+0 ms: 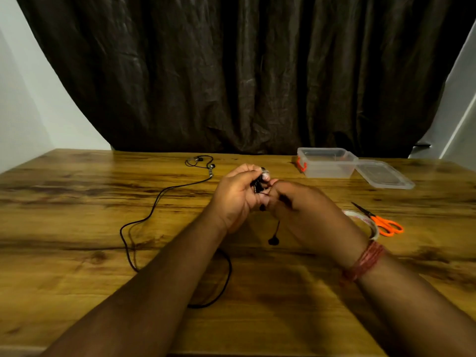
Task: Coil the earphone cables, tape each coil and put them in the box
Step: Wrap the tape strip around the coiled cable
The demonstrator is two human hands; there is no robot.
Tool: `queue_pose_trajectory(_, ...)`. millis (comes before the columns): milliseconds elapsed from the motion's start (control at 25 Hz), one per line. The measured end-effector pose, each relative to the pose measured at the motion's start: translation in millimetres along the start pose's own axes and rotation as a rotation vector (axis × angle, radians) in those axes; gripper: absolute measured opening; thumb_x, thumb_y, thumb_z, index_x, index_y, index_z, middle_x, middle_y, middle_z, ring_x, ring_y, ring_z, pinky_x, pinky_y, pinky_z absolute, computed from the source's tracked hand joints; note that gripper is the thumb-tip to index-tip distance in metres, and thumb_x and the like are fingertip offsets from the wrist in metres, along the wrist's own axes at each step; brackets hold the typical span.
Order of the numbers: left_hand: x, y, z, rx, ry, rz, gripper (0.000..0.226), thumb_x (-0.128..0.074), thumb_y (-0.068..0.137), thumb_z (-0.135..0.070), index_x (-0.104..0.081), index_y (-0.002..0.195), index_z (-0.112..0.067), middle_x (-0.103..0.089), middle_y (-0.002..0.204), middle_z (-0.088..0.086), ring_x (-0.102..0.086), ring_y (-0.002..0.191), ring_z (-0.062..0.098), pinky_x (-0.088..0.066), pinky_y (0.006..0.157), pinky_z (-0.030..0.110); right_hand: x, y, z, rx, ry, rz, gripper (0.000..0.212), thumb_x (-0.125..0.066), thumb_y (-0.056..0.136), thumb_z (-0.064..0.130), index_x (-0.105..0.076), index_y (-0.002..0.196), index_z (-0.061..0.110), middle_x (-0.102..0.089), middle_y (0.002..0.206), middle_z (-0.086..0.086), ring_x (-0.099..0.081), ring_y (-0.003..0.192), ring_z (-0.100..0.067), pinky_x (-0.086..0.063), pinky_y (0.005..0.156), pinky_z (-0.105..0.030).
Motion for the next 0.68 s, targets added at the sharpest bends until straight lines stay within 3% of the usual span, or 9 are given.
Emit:
queue_pose_trajectory(80,1.1,0.2,3.9,0.012,0.075,-0.001,0.021,-0.036,0.102,-0.001,-0.048,0.085,-0.005,-0.054,0.078,0.013,-0.063,0.056,0.014,-0.056,0.048,0.028,19.9,7.5,2.1,-0.001,-0.045,-0.038,0.015,-0.053,0.096,0.027,-0.058,0.082,0.026,-0.056,0.067,0.012,-0.053,0.066,0.001,-0.038,0.056,-0.016)
queue_pose_trajectory(160,0.2,0.3,7.6,0.015,0.099,0.038,0.018,-0.037,0.102,-0.004,-0.047,0.088,-0.005,-0.058,0.077,0.014,-0.063,0.054,0.019,-0.059,0.053,0.038,36.2,16.9,-7.2,-0.067,0.02,-0.065,0.016,-0.05,0.098,0.026,-0.062,0.087,0.024,-0.059,0.065,0.008,-0.06,0.063,0.0,-0.044,0.058,-0.016)
queue_pose_trajectory(240,2.3,0.4,5.4,-0.018,0.142,0.049,0.016,-0.039,0.103,-0.008,-0.048,0.09,-0.006,-0.061,0.079,0.013,-0.058,0.049,0.018,-0.058,0.052,0.039,36.4,21.7,-23.1,-0.199,0.275,0.022,0.019,-0.048,0.1,0.021,-0.064,0.092,0.017,-0.063,0.066,-0.002,-0.065,0.058,-0.013,-0.056,0.067,-0.036)
queue_pose_trajectory(320,5.5,0.7,1.4,-0.06,0.195,0.039,0.016,-0.04,0.103,-0.012,-0.051,0.092,-0.009,-0.064,0.084,0.01,-0.053,0.049,0.013,-0.056,0.049,0.035,23.2,18.2,-32.5,-0.321,0.561,0.145,0.021,-0.048,0.1,0.016,-0.065,0.095,0.006,-0.056,0.069,-0.014,-0.056,0.05,-0.019,-0.059,0.063,-0.044)
queue_pose_trajectory(400,6.7,0.1,0.4,-0.074,0.232,0.04,0.015,-0.04,0.103,-0.016,-0.052,0.095,-0.012,-0.069,0.089,0.005,-0.05,0.05,0.009,-0.055,0.048,0.032,13.7,16.2,-39.9,-0.332,0.585,0.2,0.022,-0.05,0.099,0.016,-0.068,0.095,0.005,-0.044,0.059,-0.01,-0.038,0.043,-0.013,-0.048,0.043,-0.031)
queue_pose_trajectory(520,5.2,-2.5,2.1,-0.074,0.296,0.058,0.016,-0.04,0.102,-0.018,-0.053,0.093,-0.015,-0.067,0.076,0.003,-0.045,0.047,0.008,-0.054,0.047,0.033,20.1,25.1,-47.6,-0.279,0.393,0.163,0.022,-0.054,0.098,0.023,-0.073,0.087,0.018,-0.037,0.044,0.006,-0.027,0.041,-0.011,-0.022,0.04,-0.023)
queue_pose_trajectory(600,3.4,-4.1,1.4,-0.074,0.331,0.06,0.015,-0.04,0.101,-0.019,-0.053,0.093,-0.016,-0.066,0.075,0.005,-0.041,0.045,0.008,-0.053,0.047,0.032,27.9,31.7,-49.1,-0.233,0.293,0.167,0.021,-0.057,0.096,0.024,-0.074,0.084,0.02,-0.041,0.04,0.011,-0.028,0.038,-0.007,-0.022,0.038,-0.021)
queue_pose_trajectory(680,1.1,-4.9,-0.6,-0.074,0.348,0.059,0.016,-0.038,0.103,-0.017,-0.051,0.094,-0.014,-0.072,0.096,0.009,-0.037,0.045,0.009,-0.051,0.045,0.031,24.2,32.3,-52.1,-0.232,0.28,0.284,0.019,-0.059,0.094,0.024,-0.075,0.085,0.02,-0.045,0.046,0.008,-0.035,0.04,-0.008,-0.03,0.038,-0.02)
Point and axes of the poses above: each hand's wrist, its own y-axis towards the middle knuckle, its own x-axis out of the back of the hand, z = x × y, the point moved 8 cm from there along y, towards the middle knuckle
